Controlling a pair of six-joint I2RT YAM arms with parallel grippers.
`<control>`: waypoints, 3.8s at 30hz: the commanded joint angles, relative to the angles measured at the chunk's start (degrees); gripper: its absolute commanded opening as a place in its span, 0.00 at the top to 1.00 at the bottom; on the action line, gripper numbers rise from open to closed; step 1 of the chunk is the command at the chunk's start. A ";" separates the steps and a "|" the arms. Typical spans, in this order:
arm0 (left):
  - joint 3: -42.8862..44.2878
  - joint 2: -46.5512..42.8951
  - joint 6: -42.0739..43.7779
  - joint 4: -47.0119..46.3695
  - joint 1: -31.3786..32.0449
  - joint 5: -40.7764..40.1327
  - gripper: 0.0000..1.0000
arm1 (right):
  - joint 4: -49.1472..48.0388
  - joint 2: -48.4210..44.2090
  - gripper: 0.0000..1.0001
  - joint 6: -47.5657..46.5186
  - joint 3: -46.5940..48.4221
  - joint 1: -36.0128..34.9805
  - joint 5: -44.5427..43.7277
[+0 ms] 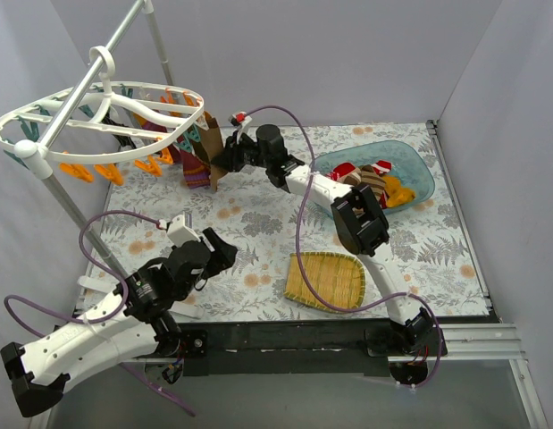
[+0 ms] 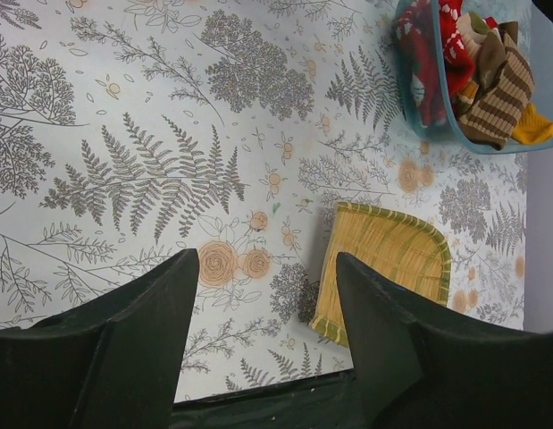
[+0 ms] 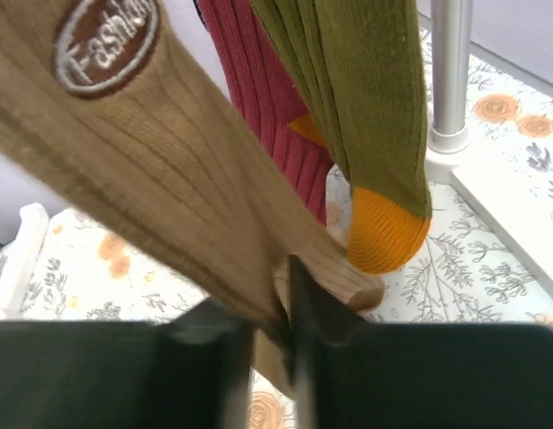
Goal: Remove the socks clipped to the hanger
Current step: Remove the sock from the hanger.
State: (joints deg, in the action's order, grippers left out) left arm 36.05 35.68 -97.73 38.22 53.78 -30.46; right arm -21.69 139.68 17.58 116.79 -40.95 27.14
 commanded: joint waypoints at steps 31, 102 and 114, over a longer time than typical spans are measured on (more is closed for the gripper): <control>4.29 -9.22 12.47 -8.95 0.19 -0.66 0.37 | 14.65 -49.41 0.99 -13.10 -31.63 -10.02 -3.23; 6.66 -0.79 14.50 -17.48 0.19 -6.90 1.00 | -10.21 -32.64 0.34 7.38 -19.17 1.93 11.01; 12.28 0.26 11.60 -10.97 0.27 -5.23 1.00 | -20.67 -20.50 0.34 18.09 -8.78 2.89 14.00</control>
State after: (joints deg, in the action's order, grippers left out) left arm 45.67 35.40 -85.36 24.36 53.87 -36.40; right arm -34.46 118.41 31.16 103.83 -38.33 39.27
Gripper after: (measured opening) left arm 0.035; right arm 0.664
